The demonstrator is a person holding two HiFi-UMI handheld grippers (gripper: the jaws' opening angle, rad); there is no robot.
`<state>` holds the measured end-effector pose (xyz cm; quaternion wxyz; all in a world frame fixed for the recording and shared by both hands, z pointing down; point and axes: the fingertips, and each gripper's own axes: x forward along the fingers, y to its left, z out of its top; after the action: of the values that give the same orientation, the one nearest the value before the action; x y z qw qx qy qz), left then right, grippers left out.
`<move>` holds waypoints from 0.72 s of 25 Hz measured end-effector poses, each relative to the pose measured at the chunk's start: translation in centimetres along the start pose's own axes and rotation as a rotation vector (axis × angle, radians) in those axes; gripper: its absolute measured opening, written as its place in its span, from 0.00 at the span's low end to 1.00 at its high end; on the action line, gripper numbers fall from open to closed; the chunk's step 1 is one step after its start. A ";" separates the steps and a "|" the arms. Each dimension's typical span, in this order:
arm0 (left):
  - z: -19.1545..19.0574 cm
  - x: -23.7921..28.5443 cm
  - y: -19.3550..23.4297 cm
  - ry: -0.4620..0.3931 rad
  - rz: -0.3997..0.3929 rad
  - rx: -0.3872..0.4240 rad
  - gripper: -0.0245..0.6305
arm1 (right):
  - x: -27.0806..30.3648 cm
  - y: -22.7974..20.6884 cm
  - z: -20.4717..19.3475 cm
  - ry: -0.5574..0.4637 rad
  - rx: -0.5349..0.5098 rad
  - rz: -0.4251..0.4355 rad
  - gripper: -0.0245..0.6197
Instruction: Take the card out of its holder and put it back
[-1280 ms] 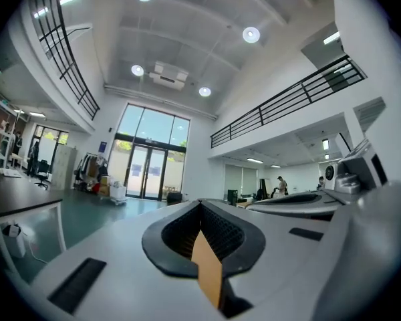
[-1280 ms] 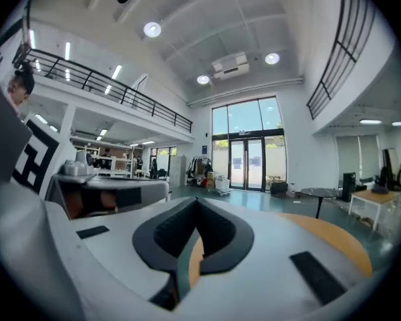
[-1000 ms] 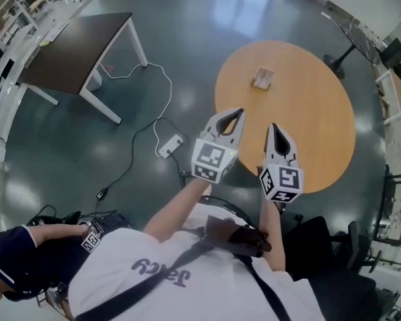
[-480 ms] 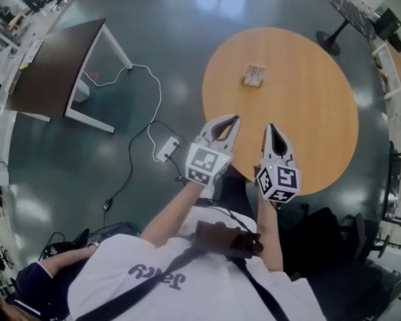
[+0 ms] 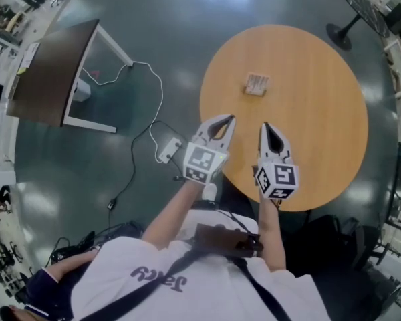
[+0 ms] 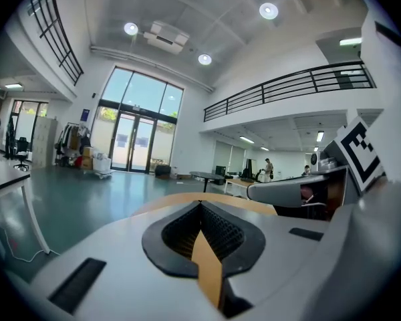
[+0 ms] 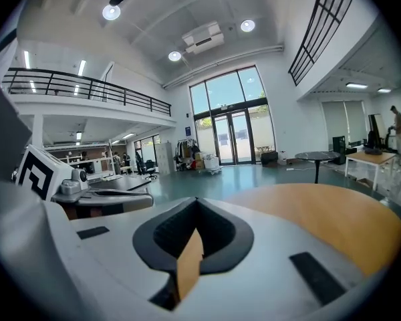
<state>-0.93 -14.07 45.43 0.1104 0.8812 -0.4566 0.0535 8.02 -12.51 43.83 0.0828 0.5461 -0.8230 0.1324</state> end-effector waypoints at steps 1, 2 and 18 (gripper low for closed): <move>-0.3 0.6 0.4 0.008 -0.004 0.002 0.05 | 0.5 -0.4 -0.2 0.005 0.003 0.002 0.06; -0.7 1.2 0.7 0.018 -0.008 0.005 0.05 | 0.9 -0.8 -0.4 0.014 0.007 0.002 0.06; -5.1 9.5 8.6 0.141 0.017 0.045 0.06 | 5.9 -8.4 -4.8 0.117 0.129 -0.014 0.06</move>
<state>-2.44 -25.18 53.44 0.1221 0.8736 -0.4538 0.1263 13.40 -19.33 51.18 0.0964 0.5475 -0.8026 0.2163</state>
